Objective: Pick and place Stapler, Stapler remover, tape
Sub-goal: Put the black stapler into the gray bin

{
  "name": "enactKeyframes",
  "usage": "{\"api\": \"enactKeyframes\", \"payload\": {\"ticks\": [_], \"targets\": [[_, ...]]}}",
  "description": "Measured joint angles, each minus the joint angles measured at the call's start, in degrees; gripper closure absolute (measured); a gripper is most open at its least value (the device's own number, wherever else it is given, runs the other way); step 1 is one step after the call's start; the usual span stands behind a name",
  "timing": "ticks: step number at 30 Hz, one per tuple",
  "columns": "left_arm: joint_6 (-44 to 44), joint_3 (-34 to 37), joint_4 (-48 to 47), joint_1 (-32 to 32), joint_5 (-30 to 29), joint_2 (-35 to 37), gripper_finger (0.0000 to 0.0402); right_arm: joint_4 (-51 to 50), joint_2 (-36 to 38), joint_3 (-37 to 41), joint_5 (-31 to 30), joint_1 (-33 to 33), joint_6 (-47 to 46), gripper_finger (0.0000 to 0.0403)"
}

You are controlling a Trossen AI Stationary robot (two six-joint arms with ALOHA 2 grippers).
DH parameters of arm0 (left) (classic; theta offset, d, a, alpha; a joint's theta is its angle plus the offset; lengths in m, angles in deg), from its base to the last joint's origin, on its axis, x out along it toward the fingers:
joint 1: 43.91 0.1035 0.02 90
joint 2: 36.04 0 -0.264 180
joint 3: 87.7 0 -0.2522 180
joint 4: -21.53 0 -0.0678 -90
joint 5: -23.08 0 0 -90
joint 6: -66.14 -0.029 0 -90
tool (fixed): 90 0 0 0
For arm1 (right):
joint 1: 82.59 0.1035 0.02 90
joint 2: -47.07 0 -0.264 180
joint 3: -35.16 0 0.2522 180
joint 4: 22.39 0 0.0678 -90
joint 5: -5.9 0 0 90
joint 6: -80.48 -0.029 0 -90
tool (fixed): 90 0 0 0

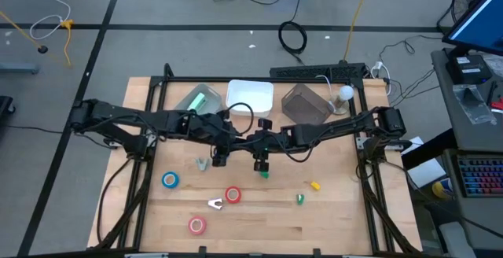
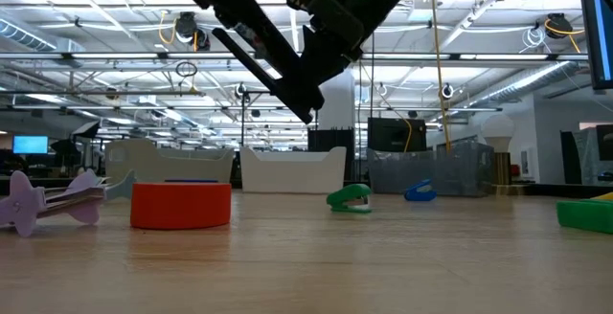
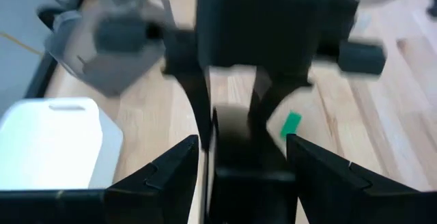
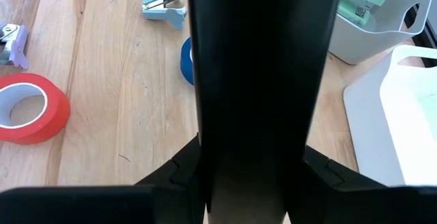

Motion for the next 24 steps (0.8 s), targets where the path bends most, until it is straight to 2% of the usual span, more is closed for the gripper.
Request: {"api": "enactKeyframes", "payload": {"ticks": [3,10,18,24], "targets": [[-0.02,-0.01,0.55,0.01,0.14,-0.15,0.0197,-0.01,0.00,0.00,0.00,0.00,0.00,0.0274],[-0.60,-0.01,0.18,0.07,0.12,-0.33,0.0261,0.01,0.00,0.00,0.36,0.00,-0.41,0.0274],[-0.03,-0.01,0.07,0.04,0.21,-0.34,0.0254,0.03,0.00,0.00,1.70,-0.03,-0.43,0.0272],[1.57,-0.01,-1.84,0.07,0.19,-0.34,0.0265,-0.10,0.00,0.00,2.82,0.00,-0.83,0.0213]]}}
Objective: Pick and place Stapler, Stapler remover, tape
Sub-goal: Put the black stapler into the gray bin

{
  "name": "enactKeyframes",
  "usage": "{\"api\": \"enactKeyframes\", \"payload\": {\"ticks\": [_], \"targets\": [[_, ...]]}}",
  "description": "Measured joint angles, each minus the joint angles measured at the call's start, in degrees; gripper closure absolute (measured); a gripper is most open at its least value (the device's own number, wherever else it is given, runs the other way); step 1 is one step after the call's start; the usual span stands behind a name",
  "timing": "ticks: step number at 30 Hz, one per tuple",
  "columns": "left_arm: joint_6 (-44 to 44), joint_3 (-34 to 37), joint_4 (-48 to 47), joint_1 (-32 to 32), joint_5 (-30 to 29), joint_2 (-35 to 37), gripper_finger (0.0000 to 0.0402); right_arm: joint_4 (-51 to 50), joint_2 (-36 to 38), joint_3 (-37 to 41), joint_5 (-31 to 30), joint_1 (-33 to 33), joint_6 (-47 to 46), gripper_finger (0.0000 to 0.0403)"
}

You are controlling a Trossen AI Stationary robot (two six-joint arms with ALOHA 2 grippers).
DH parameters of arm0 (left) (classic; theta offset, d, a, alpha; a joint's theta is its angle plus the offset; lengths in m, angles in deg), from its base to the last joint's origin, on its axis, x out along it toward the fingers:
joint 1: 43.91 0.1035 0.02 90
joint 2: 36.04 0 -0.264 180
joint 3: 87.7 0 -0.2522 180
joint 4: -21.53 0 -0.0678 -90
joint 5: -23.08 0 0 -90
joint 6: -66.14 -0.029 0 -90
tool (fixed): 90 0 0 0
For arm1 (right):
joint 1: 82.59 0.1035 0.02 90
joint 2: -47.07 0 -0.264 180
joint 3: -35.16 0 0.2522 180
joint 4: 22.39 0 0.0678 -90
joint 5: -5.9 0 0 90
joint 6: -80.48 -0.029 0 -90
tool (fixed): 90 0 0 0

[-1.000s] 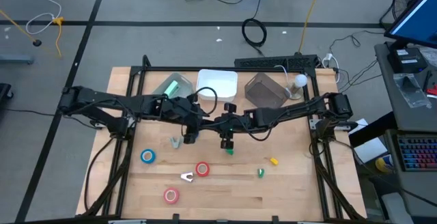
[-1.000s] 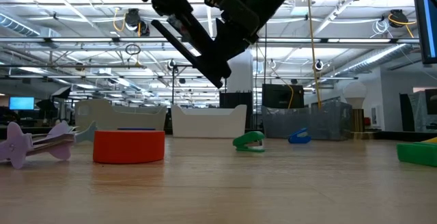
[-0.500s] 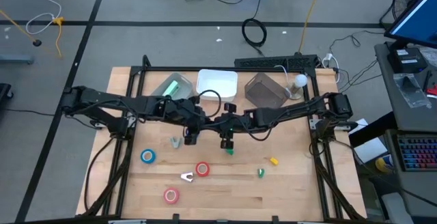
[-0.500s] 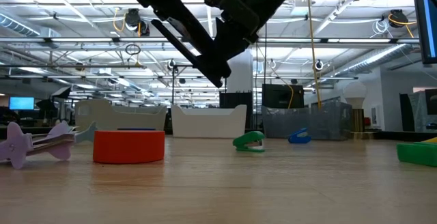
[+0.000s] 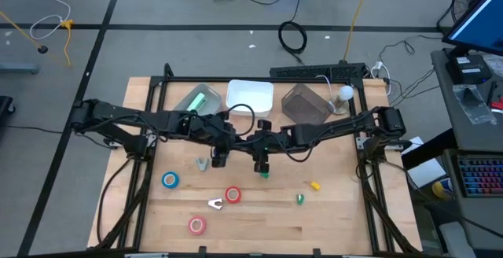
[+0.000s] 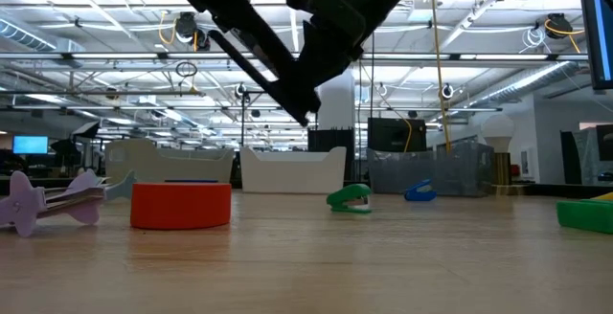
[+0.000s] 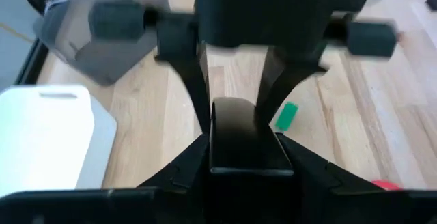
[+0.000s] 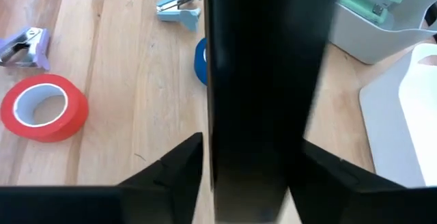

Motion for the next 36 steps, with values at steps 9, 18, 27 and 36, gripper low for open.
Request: {"api": "enactKeyframes", "payload": {"ticks": [9,18,27,36], "targets": [[3.92,0.00,-7.22,0.00,-3.38,0.13,0.0265,-4.01,0.00,0.00,0.17,0.00,-3.44,0.0164],[12.74,0.02,-16.68,1.27,-20.68,4.73,0.0265,-16.35,0.00,0.00,0.19,0.00,-7.30,0.0172],[24.99,0.02,-25.33,3.98,-37.51,11.52,0.0265,-21.07,0.00,0.00,0.20,0.59,-7.32,0.0183],[28.87,4.28,-25.72,8.11,-41.01,11.04,0.0265,-21.56,0.00,0.00,1.64,0.63,-7.17,0.0183]]}}
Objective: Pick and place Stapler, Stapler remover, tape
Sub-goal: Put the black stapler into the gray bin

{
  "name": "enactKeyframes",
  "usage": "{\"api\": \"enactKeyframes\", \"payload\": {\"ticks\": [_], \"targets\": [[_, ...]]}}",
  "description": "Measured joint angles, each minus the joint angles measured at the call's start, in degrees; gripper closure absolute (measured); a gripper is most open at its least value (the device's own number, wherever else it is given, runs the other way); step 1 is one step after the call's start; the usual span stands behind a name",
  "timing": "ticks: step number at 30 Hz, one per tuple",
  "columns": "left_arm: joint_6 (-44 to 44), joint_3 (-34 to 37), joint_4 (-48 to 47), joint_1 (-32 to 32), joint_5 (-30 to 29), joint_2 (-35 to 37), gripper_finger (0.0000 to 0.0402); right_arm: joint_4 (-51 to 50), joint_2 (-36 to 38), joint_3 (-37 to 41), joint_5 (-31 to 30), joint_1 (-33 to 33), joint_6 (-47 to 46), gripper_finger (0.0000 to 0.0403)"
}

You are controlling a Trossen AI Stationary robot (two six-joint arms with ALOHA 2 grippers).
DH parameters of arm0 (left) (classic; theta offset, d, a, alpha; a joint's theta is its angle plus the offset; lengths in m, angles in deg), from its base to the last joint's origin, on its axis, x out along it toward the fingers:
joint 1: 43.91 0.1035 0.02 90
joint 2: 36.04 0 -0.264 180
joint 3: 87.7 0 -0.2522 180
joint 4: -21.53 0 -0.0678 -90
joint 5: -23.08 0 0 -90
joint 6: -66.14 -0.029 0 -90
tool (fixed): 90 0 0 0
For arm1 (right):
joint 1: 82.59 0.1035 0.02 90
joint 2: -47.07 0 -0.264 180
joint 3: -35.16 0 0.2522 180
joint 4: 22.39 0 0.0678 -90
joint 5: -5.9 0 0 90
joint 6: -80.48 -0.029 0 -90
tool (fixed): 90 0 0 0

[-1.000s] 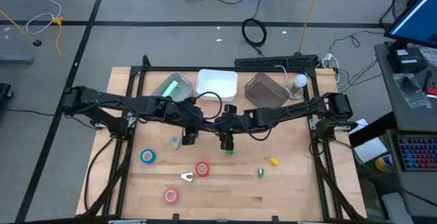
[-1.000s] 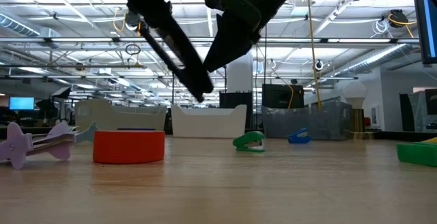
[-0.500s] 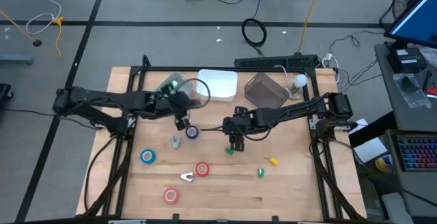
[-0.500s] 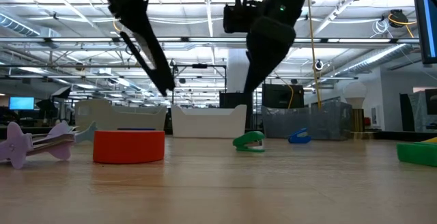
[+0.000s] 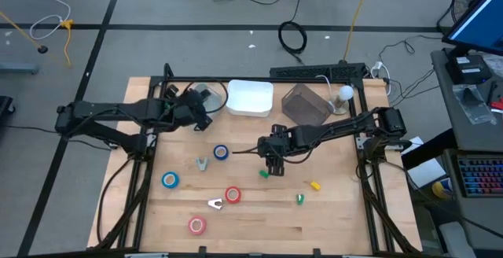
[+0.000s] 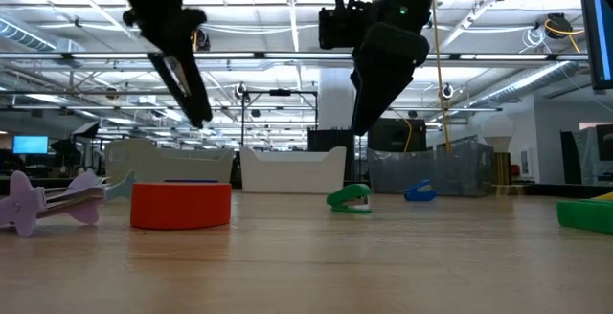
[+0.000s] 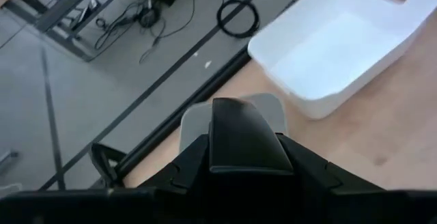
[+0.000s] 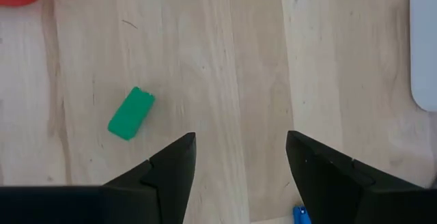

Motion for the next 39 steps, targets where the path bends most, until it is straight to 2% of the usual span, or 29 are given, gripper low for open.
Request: {"api": "enactKeyframes", "payload": {"ticks": [7,10,15,21,29,34,39], "targets": [[-1.01,8.26,6.82,2.14,0.16,0.70,0.0265,-0.62,0.97,0.01,-0.09,0.00,-0.32,0.0180],[-3.13,11.17,11.70,2.96,0.48,1.61,0.0265,-0.59,3.23,0.00,-0.13,0.00,-0.16,0.0181],[-7.31,17.57,22.30,5.02,4.27,4.38,0.0265,-0.30,10.44,3.20,-0.13,-0.02,0.34,0.0180],[-9.29,22.56,27.61,7.97,6.77,8.79,0.0265,1.35,23.13,12.67,0.03,0.00,-1.66,0.0181],[-11.25,27.83,33.40,9.59,9.04,11.92,0.0265,15.25,40.72,27.95,0.04,0.00,-10.68,0.0180],[-11.25,30.53,37.85,10.50,9.40,11.41,0.0265,24.02,47.94,36.21,0.06,0.00,-16.53,0.0181],[-11.50,31.43,39.53,11.89,9.42,11.30,0.0265,29.15,51.84,41.34,0.09,0.00,-21.02,0.0183]]}}
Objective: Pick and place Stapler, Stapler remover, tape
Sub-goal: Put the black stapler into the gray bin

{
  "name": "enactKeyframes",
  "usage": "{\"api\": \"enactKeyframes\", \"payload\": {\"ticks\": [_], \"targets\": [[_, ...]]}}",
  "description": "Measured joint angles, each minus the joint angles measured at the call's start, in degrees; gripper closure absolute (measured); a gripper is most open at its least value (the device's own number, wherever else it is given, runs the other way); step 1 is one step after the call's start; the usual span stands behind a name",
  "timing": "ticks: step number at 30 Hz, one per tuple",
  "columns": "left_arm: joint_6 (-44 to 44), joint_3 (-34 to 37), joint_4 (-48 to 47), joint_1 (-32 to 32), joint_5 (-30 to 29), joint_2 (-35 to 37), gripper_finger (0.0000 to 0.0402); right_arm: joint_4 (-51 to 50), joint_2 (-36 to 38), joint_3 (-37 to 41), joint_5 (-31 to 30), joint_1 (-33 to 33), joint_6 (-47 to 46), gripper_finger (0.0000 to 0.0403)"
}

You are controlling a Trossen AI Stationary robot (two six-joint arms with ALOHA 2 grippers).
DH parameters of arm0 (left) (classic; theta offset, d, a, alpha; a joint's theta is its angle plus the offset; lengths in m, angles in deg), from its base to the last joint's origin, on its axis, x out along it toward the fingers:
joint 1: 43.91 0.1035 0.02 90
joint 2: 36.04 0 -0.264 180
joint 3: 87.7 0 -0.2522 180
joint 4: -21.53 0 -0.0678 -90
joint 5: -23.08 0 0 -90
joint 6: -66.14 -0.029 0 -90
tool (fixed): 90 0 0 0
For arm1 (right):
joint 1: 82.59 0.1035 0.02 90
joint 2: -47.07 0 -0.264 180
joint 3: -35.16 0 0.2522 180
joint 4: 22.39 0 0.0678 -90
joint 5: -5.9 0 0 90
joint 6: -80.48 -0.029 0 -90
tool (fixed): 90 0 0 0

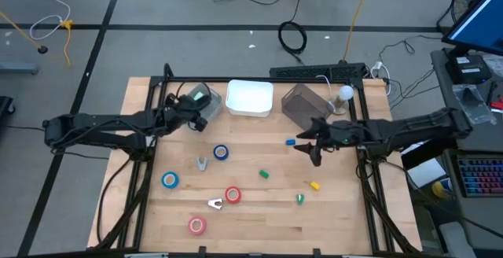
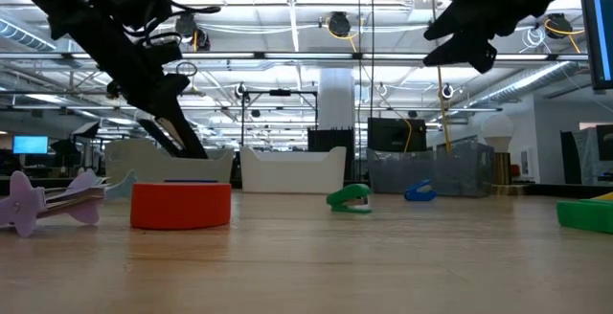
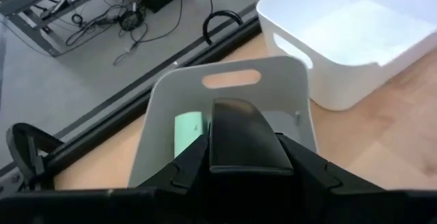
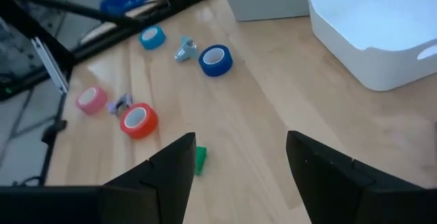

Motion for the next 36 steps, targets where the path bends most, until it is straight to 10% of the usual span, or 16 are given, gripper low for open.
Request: {"api": "enactKeyframes", "payload": {"ticks": [36], "targets": [[-1.22,0.18,4.45,0.98,6.13,-10.51,0.0220,0.32,1.03,1.76,-0.02,0.00,-3.38,0.0181]]}}
